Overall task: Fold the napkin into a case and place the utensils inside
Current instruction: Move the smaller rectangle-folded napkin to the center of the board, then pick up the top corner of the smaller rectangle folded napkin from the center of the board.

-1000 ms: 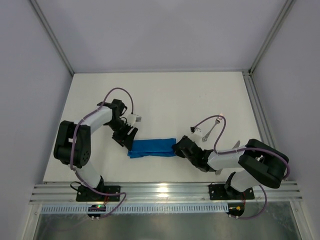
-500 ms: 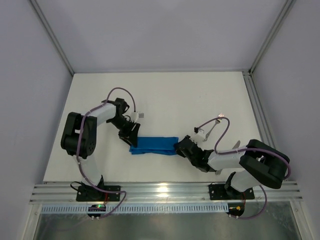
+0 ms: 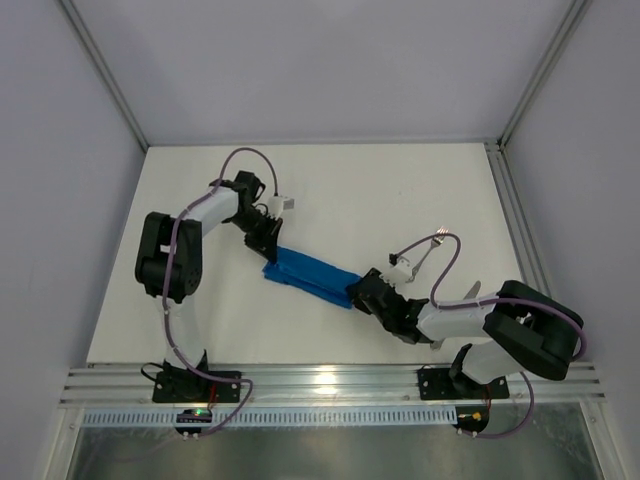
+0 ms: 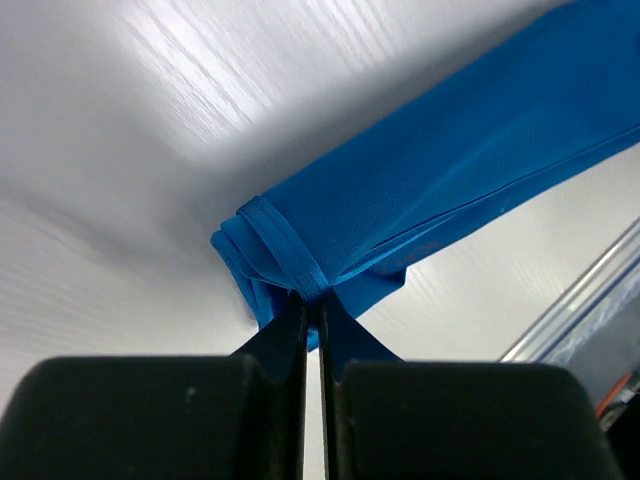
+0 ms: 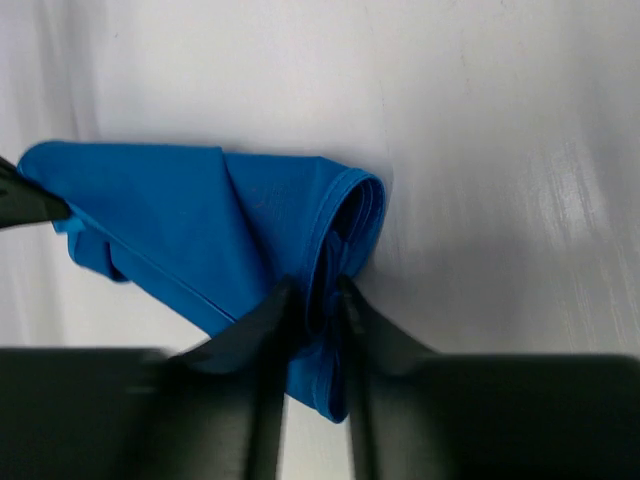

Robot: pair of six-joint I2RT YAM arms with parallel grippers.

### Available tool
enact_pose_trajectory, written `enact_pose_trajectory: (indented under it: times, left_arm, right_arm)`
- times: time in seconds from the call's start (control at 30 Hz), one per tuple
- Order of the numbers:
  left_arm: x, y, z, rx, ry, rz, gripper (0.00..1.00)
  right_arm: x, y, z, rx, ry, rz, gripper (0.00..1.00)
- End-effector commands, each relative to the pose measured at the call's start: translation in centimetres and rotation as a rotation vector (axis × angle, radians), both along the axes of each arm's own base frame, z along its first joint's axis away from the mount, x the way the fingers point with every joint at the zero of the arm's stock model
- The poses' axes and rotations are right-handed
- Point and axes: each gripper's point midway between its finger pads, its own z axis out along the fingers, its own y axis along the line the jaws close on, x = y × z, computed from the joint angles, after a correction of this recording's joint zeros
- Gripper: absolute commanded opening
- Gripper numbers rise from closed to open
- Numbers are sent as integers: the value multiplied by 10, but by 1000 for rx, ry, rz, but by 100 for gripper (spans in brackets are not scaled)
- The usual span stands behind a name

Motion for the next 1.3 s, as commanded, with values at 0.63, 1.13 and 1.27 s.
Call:
enact_pose_trajectory:
  times: [0.63,1.13,1.27]
  left_arm:
    - [37,-6,7,-28,-85,-217,7]
    - [23,-8,0,-67,-16,-254,8]
    - [24,-9,-5,-63,-1,-253,8]
  right_arm:
    - [39,146,157,-412,-788,1085,55]
    - [91,184,69,-588,-738,1128,55]
    - [93,184,52,-620,-698,1154,55]
